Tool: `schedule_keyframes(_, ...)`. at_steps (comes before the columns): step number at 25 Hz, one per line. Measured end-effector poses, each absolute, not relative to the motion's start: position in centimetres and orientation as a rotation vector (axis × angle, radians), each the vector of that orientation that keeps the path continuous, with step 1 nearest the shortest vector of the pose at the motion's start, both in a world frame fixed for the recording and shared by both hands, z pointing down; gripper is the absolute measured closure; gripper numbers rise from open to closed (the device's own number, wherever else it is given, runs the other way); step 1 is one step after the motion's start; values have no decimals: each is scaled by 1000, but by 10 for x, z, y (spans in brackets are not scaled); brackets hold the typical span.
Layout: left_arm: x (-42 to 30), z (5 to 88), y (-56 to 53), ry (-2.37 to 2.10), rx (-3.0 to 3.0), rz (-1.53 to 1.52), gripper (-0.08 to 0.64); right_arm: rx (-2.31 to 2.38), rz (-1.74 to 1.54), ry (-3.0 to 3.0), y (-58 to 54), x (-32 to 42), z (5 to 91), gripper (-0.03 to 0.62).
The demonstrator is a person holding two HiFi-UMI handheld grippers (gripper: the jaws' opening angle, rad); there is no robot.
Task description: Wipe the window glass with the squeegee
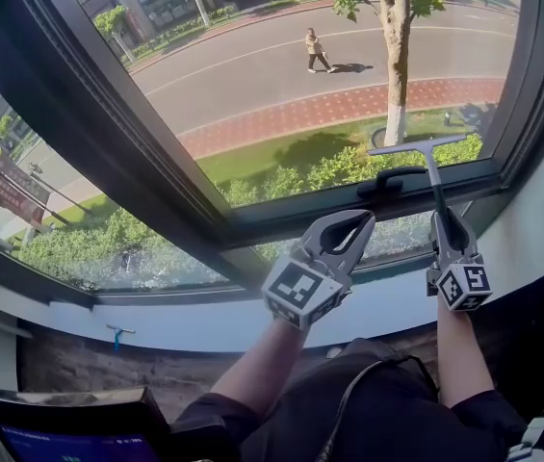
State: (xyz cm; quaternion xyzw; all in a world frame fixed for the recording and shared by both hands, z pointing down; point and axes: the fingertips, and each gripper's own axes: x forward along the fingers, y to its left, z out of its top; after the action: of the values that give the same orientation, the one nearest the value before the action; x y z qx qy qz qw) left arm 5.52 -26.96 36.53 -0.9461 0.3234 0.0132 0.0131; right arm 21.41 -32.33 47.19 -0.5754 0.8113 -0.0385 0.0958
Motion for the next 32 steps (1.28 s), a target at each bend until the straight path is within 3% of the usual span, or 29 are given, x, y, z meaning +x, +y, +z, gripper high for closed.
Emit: schedule_keyframes(32, 42, 373, -274, 1052, -2953, 51, 557, -1744, -192, 2437, -323, 217, 507, 491)
